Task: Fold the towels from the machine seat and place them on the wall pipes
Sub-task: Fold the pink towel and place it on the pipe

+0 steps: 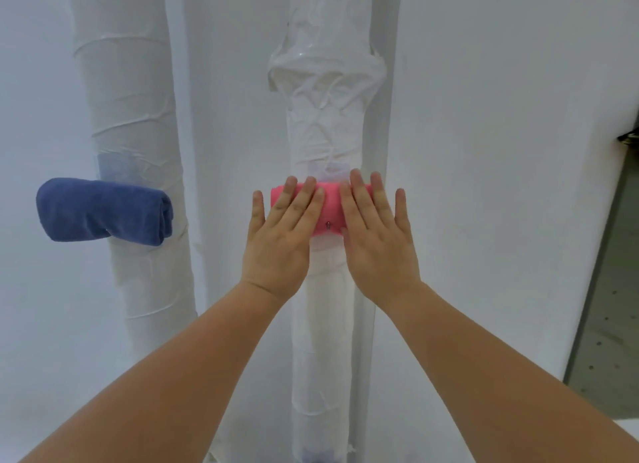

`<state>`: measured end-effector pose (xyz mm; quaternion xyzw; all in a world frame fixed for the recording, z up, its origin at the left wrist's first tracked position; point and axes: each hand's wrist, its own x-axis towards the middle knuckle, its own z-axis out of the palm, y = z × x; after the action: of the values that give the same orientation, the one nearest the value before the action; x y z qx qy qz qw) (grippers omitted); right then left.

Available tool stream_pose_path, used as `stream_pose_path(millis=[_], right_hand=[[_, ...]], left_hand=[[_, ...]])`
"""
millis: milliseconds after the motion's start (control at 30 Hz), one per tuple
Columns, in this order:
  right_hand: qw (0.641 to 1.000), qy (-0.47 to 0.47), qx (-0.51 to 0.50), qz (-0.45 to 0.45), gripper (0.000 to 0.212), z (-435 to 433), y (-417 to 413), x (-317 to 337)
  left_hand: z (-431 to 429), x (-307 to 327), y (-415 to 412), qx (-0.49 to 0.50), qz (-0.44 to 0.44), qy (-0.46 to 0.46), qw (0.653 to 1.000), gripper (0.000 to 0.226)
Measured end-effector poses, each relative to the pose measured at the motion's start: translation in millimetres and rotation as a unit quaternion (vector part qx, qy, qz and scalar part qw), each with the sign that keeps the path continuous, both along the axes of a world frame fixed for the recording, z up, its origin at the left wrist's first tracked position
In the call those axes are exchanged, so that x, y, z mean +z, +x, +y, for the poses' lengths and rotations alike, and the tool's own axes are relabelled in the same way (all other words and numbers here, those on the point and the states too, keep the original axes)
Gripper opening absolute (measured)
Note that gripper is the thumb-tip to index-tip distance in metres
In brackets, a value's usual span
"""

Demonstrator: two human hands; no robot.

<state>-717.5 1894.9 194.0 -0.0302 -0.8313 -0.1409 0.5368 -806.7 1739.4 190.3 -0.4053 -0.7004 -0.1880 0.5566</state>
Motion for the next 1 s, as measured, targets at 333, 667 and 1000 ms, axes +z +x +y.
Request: stream_pose_path(millis=[333, 667, 1000], right_hand=[[0.995, -0.037, 0.002, -0.090, 0.097, 10.6, -18.0, -6.8], [0.986, -0.055, -0.009, -0.159, 0.101, 3.3, -3.9, 3.7], [0.986, -0.065, -0.018, -0.152, 0.101, -14.1, 27.5, 5.4]], left_hand=[[8.5, -9.1, -17.3, 0.020, -0.114, -0.092, 0.989, 0.088], [-3.9, 3.6, -2.0, 0.083, -0.145, -0.165, 0.972, 0.099], [-22.5, 6.2, 41.6, 0.151, -0.184, -0.151, 0.960, 0.101]])
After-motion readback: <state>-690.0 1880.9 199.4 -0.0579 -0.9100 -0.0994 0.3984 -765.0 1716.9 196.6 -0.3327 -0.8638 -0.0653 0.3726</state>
